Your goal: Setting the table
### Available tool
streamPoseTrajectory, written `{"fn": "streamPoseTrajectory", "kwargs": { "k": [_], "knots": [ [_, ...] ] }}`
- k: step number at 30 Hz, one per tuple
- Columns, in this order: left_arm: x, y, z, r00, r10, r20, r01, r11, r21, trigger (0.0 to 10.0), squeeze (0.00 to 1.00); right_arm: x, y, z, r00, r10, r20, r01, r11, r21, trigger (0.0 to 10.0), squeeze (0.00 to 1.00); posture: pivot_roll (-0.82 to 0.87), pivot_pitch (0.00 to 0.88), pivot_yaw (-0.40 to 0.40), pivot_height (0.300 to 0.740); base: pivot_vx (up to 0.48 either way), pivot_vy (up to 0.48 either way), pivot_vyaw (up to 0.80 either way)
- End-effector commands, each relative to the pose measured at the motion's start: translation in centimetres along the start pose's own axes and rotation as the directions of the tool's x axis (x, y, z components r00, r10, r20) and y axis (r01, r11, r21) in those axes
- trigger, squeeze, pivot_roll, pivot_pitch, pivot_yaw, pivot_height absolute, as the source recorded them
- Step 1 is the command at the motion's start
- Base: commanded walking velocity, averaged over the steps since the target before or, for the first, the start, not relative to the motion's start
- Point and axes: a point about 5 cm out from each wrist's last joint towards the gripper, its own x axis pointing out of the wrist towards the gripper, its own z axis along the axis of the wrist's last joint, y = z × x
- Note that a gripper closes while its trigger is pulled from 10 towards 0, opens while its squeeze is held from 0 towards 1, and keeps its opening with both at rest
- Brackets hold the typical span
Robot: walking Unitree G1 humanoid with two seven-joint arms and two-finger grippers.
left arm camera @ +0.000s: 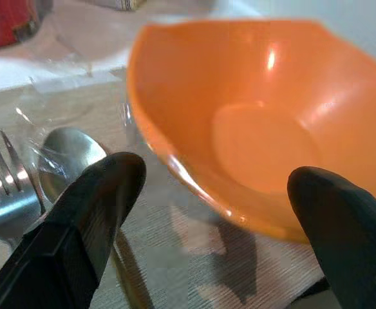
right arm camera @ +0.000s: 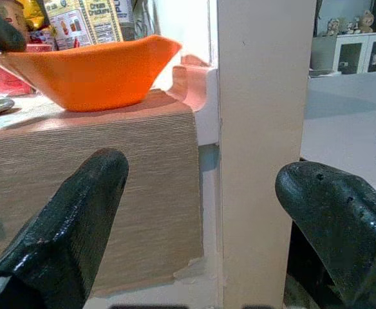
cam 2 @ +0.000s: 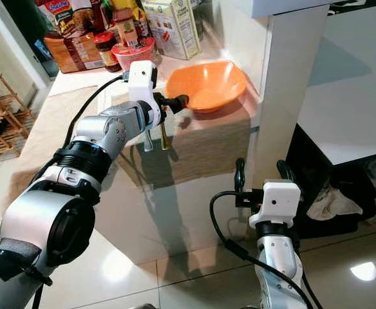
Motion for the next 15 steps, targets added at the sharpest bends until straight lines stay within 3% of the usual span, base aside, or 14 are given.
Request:
{"fn": "streamPoseTrajectory", "kwargs": {
  "k": [1,8,15],
  "knots": [
    [-0.2,0.2,2.0,0.998,0.010,0.067,-0.013,0.999,0.030,10.0,0.00,0.0,0.6,0.5,1.000,0.009,0.018,-0.010,1.000,0.004,10.0,0.00,-0.08,0.000,0.207,0.735,0.000,0.000,0.00],
    [-0.3,0.4,2.3,0.997,0.023,0.073,-0.025,0.999,0.024,10.0,0.00,-0.2,0.6,0.6,1.000,0.012,0.018,-0.012,1.000,0.004,10.0,0.00,-0.08,0.000,0.214,0.735,0.000,0.000,0.00],
    [0.1,0.5,1.6,0.999,0.038,0.025,-0.037,0.999,-0.016,10.0,0.00,-1.6,0.2,0.9,1.000,0.009,0.002,-0.009,1.000,-0.009,10.0,0.00,-0.12,0.000,0.222,0.735,0.000,0.000,0.00]
  ]
}}
